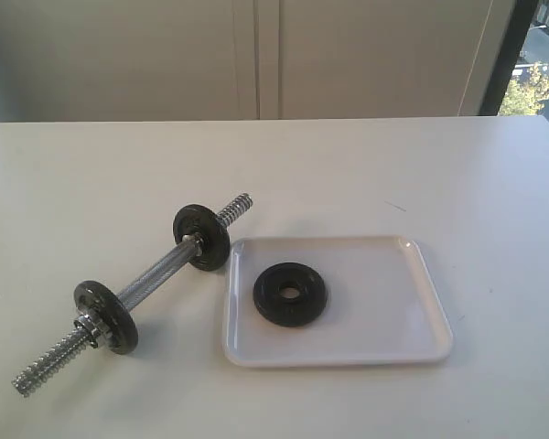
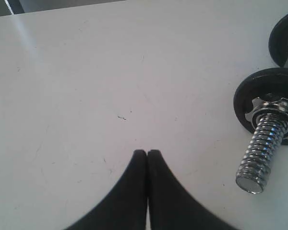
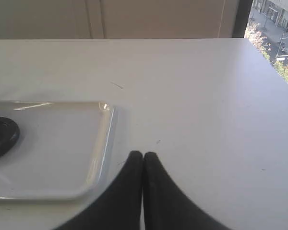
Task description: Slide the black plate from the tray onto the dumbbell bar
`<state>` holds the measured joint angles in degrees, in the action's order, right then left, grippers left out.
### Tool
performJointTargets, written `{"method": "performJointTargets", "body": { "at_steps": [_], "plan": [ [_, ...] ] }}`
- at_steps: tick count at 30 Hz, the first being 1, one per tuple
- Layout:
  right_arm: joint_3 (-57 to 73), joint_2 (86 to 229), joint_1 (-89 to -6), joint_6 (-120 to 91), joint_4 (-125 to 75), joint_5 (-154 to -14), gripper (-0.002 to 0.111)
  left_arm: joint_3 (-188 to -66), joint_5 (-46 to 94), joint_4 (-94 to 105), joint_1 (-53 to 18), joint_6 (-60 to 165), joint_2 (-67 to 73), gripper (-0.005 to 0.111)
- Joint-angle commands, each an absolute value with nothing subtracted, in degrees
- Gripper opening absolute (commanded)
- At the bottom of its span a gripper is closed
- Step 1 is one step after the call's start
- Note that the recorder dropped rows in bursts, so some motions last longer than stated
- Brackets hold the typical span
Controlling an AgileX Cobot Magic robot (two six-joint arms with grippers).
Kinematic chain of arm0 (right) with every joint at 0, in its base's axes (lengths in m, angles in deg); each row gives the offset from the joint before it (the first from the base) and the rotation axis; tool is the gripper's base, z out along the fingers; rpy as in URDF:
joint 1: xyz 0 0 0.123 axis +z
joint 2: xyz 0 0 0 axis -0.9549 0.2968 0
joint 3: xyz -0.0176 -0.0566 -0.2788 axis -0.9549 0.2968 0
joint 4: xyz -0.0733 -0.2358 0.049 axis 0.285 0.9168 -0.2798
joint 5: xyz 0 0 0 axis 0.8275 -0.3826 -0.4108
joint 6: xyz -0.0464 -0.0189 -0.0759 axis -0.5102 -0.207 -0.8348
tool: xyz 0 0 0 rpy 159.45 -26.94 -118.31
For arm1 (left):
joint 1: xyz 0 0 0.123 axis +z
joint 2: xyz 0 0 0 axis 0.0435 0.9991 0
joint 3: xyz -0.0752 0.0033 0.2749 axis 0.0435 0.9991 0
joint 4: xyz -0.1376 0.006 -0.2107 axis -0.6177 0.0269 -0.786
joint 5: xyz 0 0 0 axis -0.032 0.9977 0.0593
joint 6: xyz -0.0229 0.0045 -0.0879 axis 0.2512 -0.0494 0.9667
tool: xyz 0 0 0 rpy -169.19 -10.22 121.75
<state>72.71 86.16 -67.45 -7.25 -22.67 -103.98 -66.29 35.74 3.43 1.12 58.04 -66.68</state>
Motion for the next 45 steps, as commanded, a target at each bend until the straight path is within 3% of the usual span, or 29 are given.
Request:
{"method": "performJointTargets", "body": {
  "at_steps": [1,23,30,37,45],
  "plan": [
    [72.98,85.78,-67.6,-7.35,-22.54,-103.75,0.0,-66.29,35.33,2.9,1.17,58.07,-66.9,0.0],
    [72.98,85.78,-67.6,-7.35,-22.54,-103.75,0.0,-66.29,35.09,3.01,1.17,58.07,-66.9,0.0],
    [72.98,85.78,-67.6,-7.35,-22.54,-103.75,0.0,-66.29,13.87,3.01,1.17,54.59,-66.9,0.0],
    [72.98,85.78,-67.6,-7.35,-22.54,-103.75,0.0,-66.29,9.76,3.01,1.17,54.59,-66.9,0.0],
    [72.98,85.78,-67.6,-7.35,-22.54,-103.75,0.0,-66.29,-10.7,3.01,1.17,59.55,-66.9,0.0]
  ]
}}
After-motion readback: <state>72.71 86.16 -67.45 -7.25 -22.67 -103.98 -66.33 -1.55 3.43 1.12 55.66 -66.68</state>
